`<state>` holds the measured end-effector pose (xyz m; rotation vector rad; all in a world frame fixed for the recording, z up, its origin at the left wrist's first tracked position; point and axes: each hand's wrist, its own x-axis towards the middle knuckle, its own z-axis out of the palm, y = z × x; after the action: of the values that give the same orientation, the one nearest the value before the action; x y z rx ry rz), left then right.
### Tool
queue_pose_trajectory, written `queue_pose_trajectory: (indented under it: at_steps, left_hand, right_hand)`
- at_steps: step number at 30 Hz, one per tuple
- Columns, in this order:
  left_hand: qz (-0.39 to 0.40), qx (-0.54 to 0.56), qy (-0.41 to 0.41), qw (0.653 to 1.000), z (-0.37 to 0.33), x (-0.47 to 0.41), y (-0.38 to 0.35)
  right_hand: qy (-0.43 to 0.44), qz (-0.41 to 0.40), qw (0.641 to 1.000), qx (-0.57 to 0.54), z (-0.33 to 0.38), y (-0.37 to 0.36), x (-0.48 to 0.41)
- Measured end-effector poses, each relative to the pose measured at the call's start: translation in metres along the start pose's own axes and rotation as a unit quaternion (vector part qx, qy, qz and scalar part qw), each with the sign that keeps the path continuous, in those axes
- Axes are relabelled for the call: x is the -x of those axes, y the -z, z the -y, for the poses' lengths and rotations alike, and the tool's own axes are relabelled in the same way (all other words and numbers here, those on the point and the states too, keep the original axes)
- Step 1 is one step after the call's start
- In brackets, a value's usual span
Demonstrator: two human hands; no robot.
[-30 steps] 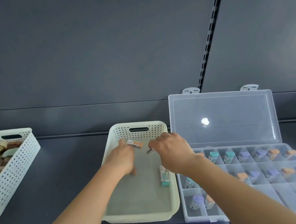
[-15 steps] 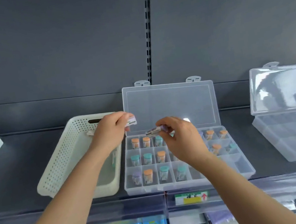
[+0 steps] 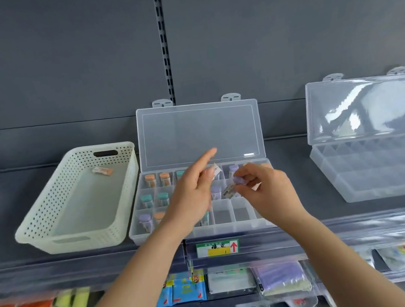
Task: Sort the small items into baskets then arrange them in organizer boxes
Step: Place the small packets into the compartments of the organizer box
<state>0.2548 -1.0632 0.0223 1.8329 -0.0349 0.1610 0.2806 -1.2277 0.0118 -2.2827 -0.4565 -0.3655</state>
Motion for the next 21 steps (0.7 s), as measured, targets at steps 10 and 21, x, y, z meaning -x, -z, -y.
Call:
queue_pose_trajectory:
  at_steps: [10, 21]
  left_hand:
    - [0.035, -0.143, -0.032, 0.989, 0.006, -0.003, -0.012]
    - [0.061, -0.345, -0.109, 0.93, 0.02, -0.003, -0.03]
  right_hand:
    - [-0.025, 0.028, 0.998, 0.048, -0.016, 0.003, 0.0]
    - [0.013, 0.061, 0.994, 0.094, -0.031, -0.004, 0.011]
